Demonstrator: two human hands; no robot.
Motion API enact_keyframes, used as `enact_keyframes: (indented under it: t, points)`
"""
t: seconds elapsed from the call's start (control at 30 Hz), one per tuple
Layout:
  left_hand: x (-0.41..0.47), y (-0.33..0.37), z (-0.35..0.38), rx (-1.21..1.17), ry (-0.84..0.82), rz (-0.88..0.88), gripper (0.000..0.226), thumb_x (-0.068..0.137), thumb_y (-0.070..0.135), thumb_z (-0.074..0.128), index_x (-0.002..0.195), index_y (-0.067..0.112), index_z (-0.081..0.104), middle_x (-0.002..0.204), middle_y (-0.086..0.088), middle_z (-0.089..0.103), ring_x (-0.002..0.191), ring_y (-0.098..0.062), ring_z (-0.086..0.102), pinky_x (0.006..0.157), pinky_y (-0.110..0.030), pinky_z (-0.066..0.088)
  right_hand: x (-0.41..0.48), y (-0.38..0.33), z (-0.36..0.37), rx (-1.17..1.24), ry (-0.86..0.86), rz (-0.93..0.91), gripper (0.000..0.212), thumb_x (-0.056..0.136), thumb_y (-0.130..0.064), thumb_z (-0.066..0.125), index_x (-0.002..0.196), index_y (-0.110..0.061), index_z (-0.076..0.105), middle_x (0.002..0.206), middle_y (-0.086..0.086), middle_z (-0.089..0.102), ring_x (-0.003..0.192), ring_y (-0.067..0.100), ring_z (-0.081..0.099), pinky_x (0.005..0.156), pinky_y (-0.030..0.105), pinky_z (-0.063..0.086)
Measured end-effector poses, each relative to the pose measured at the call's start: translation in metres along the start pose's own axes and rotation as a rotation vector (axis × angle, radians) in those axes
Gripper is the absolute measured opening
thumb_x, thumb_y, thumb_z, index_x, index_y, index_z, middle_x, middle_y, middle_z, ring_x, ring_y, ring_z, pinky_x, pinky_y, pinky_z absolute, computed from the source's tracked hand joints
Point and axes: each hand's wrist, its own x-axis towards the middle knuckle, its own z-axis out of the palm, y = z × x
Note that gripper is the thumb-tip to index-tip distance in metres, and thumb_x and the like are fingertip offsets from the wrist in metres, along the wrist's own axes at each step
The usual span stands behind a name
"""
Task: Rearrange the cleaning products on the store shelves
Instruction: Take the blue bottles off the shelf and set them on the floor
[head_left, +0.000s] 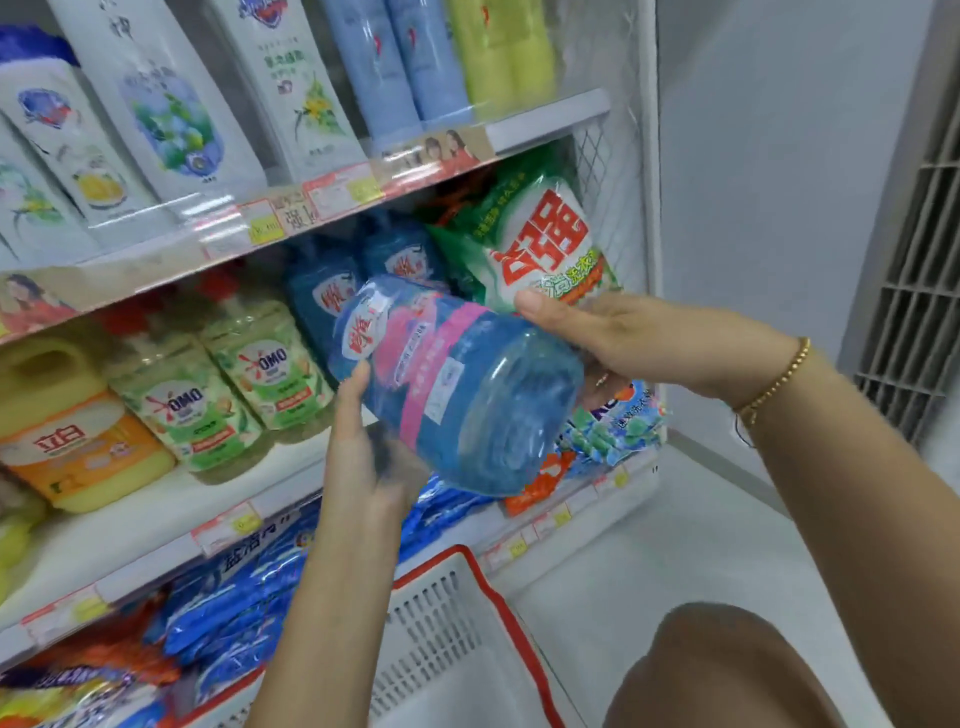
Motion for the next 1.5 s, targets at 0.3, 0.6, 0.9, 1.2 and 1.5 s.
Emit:
enact_keyframes:
  t: [0.3, 0.6, 0.9, 1.2, 1.5]
  points:
    - [0.053, -0.071, -0.014, 0.7, 0.125, 0.31, 0.073, 0.048, 0.037, 0.084, 0.112, 0.015, 0.057, 0.111, -0.004, 0.067, 0.093, -0.017, 0.069, 0.073, -0.035, 0.057, 0.057, 0.124, 0.008, 0.244, 0.103, 0.05, 0.064, 0.066, -0.059, 0.067, 0.123, -0.03, 0.059, 0.116, -0.01, 0.067, 0.107, 0.006, 0.062, 0.097, 0.031, 0.049]
    - [0.106, -0.183, -0.069, 1.153, -0.076, 0.06, 0.095, 0.039, 0.037, 0.089, 0.122, 0.026, 0.042, 0.117, 0.014, 0.058, 0.108, -0.011, 0.06, 0.089, -0.027, 0.051, 0.082, 0.242, 0.04, 0.191, 0.218, 0.227, 0.093, 0.033, -0.067, 0.083, 0.118, -0.039, 0.06, 0.12, -0.006, 0.063, 0.106, 0.018, 0.062, 0.093, 0.039, 0.052]
    - [0.141, -0.268, -0.128, 1.175, -0.166, -0.125, 0.086, 0.06, 0.0, 0.085, 0.116, 0.042, 0.035, 0.116, 0.025, 0.049, 0.112, -0.008, 0.054, 0.097, -0.027, 0.048, 0.079, 0.342, 0.111, 0.08, 0.315, 0.281, 0.087, 0.043, -0.021, 0.095, 0.12, -0.028, 0.053, 0.11, 0.0, 0.056, 0.098, 0.021, 0.06, 0.091, 0.036, 0.052]
    - [0.153, -0.287, -0.164, 1.255, -0.093, -0.307, 0.07, 0.07, 0.004, 0.081, 0.122, 0.032, 0.044, 0.121, 0.016, 0.052, 0.113, 0.0, 0.051, 0.092, -0.025, 0.051, 0.076, 0.365, 0.163, 0.025, 0.389, 0.309, 0.091, 0.049, -0.024, 0.093, 0.129, -0.027, 0.049, 0.113, -0.005, 0.047, 0.102, 0.01, 0.048, 0.089, 0.019, 0.042]
    - [0.142, -0.25, -0.154, 1.322, -0.144, -0.386, 0.06, 0.074, -0.003, 0.073, 0.123, 0.024, 0.051, 0.122, 0.007, 0.056, 0.115, -0.016, 0.055, 0.097, -0.036, 0.05, 0.078, 0.336, 0.168, -0.06, 0.247, 0.406, 0.086, 0.062, -0.016, 0.088, 0.135, -0.023, 0.042, 0.124, 0.003, 0.045, 0.104, 0.012, 0.046, 0.087, 0.007, 0.036]
